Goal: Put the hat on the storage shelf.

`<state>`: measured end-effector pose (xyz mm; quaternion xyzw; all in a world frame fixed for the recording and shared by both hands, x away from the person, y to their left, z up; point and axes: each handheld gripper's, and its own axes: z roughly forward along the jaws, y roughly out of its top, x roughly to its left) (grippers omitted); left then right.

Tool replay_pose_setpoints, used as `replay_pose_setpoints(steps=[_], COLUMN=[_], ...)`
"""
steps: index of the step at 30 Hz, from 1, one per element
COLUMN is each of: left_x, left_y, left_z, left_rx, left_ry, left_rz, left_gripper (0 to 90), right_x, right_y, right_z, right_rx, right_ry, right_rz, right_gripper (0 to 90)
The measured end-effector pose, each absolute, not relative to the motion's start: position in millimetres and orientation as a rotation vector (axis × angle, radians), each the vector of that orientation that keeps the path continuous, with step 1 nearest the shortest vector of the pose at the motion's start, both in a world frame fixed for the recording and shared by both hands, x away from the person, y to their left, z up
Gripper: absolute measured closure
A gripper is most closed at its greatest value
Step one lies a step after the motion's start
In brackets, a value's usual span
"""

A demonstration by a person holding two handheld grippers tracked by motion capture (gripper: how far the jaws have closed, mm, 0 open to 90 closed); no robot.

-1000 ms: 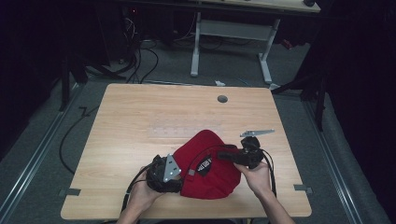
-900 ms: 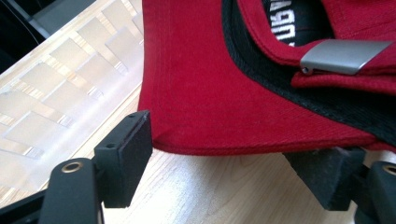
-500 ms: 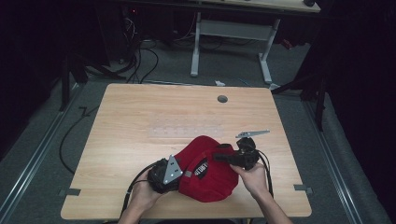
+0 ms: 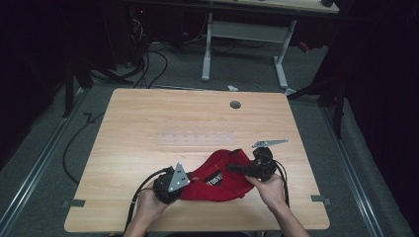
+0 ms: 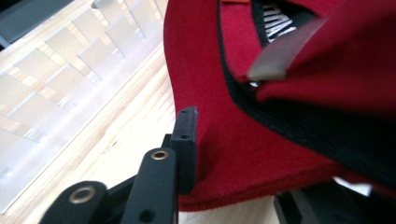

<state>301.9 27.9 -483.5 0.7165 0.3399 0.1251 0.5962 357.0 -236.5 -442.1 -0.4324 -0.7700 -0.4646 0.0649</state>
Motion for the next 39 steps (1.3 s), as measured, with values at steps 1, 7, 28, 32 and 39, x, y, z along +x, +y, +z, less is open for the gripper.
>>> replay_pose_setpoints(steps=[1, 7, 28, 32, 39], left_x=[301.0, 295.5, 283.7, 284.5, 289.6], left_y=[27.9, 28.6, 28.7, 35.7, 47.7], left_z=[-483.2, -484.3, -473.7, -469.4, -461.8], left_rx=[1.667, 1.713, 1.749, 1.719, 1.634], left_ry=[0.783, 0.739, 0.687, 0.711, 0.775], left_rz=[0.286, 0.275, 0.23, 0.222, 0.208], left_gripper=[71.3, 77.5, 85.8, 85.8, 85.6], right_x=[357.1, 358.5, 360.0, 360.4, 359.2], right_y=[-236.4, -235.9, -282.1, -286.2, -284.1], right_z=[-442.1, -442.4, -409.1, -411.8, -431.3], right_rx=[-1.307, -1.331, -1.554, -1.58, -1.607], right_ry=[-2.323, -2.352, -2.167, -2.206, -2.311], right_rz=[-1.4, -1.415, -1.811, -1.768, -1.665], right_gripper=[81.9, 74.0, 43.1, 43.1, 41.7])
